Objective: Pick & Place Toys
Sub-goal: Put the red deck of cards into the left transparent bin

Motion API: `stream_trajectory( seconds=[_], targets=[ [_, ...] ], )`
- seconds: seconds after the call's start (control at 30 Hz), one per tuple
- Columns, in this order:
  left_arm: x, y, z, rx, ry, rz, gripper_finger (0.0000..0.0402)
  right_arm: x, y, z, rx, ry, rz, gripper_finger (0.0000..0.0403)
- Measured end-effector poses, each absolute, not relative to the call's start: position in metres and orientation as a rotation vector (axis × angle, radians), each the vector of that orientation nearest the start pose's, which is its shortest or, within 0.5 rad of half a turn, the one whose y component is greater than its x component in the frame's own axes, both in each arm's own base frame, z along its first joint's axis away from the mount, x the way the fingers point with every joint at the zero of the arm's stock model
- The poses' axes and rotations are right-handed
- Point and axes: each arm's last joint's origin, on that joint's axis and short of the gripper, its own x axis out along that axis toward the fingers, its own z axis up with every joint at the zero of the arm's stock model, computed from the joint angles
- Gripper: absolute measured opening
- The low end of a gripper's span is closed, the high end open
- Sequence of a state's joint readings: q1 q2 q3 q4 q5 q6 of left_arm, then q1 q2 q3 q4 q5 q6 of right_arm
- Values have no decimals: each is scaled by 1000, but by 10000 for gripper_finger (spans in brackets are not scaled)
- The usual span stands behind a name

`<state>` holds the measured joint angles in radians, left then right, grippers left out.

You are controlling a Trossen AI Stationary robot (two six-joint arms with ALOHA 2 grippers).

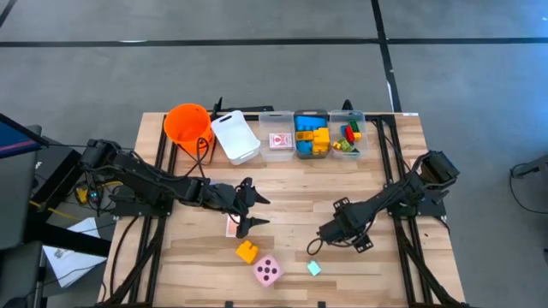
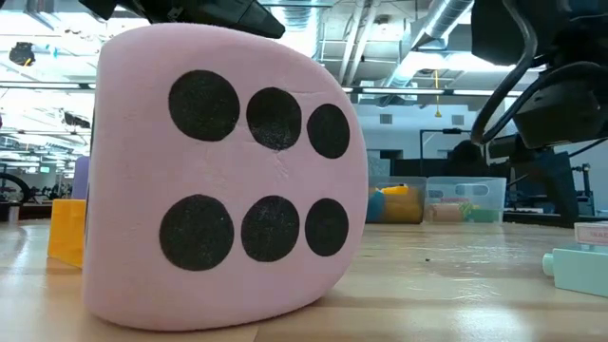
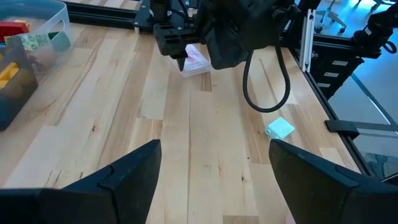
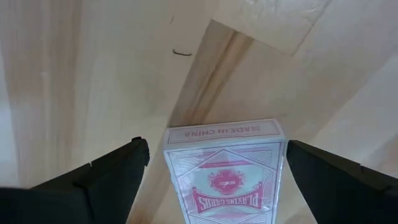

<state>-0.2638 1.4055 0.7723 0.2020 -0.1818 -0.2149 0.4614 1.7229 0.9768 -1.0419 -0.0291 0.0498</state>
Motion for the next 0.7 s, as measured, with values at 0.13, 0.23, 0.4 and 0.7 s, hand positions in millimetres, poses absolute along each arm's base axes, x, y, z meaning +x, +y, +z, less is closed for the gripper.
stream_trajectory(
  seconds=[0.13,0.23,0.4,0.7],
  targets=[
    [288,-72,227,-116,427,-35,292,232,116,147,-371,1763,319,379],
    [288,-72,227,-116,427,-36,292,227,113,142,-385,1785,319,378],
    [288,-72,227,-117,428,-37,292,211,110,125,-400,1807,320,369],
    [288,-72,227,-116,428,-37,292,205,114,121,-450,1811,309,334]
  ],
)
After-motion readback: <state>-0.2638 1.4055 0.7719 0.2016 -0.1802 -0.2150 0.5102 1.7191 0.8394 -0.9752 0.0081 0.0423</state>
